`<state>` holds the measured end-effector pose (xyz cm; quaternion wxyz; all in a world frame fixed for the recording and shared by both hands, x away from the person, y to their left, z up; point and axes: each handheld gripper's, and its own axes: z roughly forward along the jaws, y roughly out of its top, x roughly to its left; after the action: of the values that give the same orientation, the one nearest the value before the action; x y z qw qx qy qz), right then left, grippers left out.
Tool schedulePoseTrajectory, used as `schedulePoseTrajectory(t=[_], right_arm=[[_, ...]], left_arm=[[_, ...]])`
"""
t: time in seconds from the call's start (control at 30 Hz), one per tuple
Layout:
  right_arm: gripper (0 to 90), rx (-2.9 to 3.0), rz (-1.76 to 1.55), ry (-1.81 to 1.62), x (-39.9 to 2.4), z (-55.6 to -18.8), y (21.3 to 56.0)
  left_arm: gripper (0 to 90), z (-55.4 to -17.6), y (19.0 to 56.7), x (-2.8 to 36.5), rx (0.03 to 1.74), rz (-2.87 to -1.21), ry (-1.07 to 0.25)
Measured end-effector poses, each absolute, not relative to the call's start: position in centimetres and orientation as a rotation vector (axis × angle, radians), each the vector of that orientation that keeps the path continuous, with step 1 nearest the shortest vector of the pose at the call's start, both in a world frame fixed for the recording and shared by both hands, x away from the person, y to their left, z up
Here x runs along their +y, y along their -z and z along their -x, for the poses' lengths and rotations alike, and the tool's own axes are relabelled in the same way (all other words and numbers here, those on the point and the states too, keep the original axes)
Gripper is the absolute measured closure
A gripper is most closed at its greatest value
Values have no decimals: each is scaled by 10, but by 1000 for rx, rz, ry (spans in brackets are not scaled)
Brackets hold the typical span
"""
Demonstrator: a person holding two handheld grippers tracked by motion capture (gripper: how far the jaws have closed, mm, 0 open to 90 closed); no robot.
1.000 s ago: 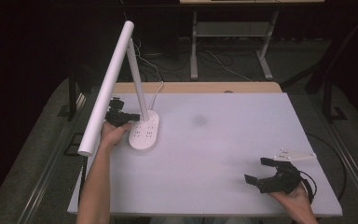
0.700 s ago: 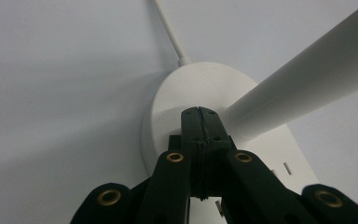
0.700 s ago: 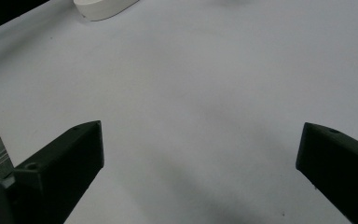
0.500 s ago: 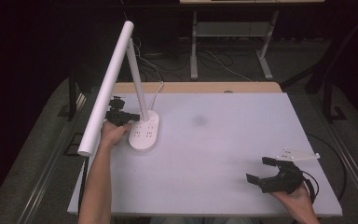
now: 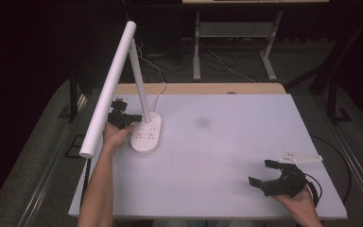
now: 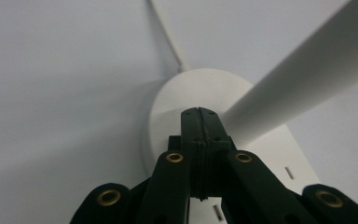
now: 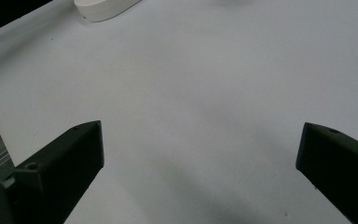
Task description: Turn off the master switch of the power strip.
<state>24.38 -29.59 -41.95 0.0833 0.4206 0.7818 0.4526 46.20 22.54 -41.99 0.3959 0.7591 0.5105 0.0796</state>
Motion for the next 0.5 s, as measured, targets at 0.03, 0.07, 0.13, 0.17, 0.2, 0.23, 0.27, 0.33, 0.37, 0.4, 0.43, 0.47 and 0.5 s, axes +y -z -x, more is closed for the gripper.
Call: schedulePoseTrajectory(t=[0.03, 0.07, 0.13, 0.17, 0.2, 0.23, 0.27, 0.33, 0.37, 0.4, 0.43, 0.47, 0.5], right_arm=[[3, 2337, -1256, -1349, -295, -244, 420], [3, 2337, -1246, -1345, -295, -245, 420], [3, 2338, -1249, -1340, -295, -245, 420], [3, 2336, -1251, -1343, -295, -245, 420], [3, 2332, -1249, -1345, -295, -245, 420], [3, 2332, -1252, -1344, -296, -245, 420], [3, 2330, -1256, -1346, -296, -245, 420], [2, 2330, -1256, -1347, -298, -246, 420], [3, 2329, -1260, -1349, -298, -246, 420], [3, 2326, -1260, -1349, -298, -246, 420], [3, 2327, -1259, -1349, -298, -246, 420], [3, 2327, -1258, -1348, -298, -246, 420], [3, 2328, -1258, -1347, -298, -246, 420]], left_arm=[[900, -462, 420, 225, 1292, -1923, -211], [900, -462, 419, 225, 1288, -1911, -203], [900, -461, 416, 225, 1286, -1899, -238], [900, -461, 414, 225, 1280, -1895, -245], [900, -461, 412, 226, 1272, -1907, -248], [900, -461, 410, 226, 1270, -1904, -253], [900, -460, 408, 228, 1267, -1898, -255], [900, -459, 405, 230, 1265, -1873, -254], [900, -458, 403, 231, 1260, -1876, -257], [900, -457, 402, 232, 1256, -1878, -266], [900, -456, 400, 233, 1251, -1879, -267], [900, -455, 399, 233, 1245, -1879, -266], [900, -454, 398, 234, 1242, -1890, -274]])
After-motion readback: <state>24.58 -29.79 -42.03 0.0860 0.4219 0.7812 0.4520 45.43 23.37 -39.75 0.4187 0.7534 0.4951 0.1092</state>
